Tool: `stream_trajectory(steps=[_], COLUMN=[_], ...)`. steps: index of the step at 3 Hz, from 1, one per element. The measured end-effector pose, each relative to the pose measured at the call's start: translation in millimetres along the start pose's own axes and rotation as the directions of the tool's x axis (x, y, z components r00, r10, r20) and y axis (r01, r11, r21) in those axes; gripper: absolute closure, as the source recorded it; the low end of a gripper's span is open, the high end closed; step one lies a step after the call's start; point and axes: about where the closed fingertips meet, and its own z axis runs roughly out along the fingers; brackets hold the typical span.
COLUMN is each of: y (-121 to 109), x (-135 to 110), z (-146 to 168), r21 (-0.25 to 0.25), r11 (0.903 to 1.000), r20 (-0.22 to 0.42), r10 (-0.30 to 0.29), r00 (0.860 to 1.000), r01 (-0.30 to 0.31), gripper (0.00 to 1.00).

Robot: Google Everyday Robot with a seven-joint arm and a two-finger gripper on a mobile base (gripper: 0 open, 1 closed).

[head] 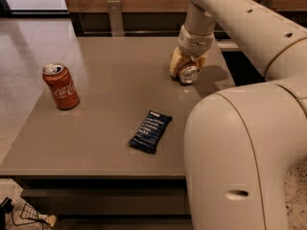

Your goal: Place orange can upright

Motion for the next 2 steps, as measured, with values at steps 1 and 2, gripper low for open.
stream_trajectory(steps=[1, 2], y=[0.8, 0.0], x=[-2.0, -2.6], z=[2.9, 0.5], r21=[-0.001, 0.0], r11=[1.0, 1.0], r20=[0.003, 0.01], r10=[-0.001, -0.002], r00=[1.0, 1.0], r01=[0.001, 0.002], gripper=[1.0, 1.0])
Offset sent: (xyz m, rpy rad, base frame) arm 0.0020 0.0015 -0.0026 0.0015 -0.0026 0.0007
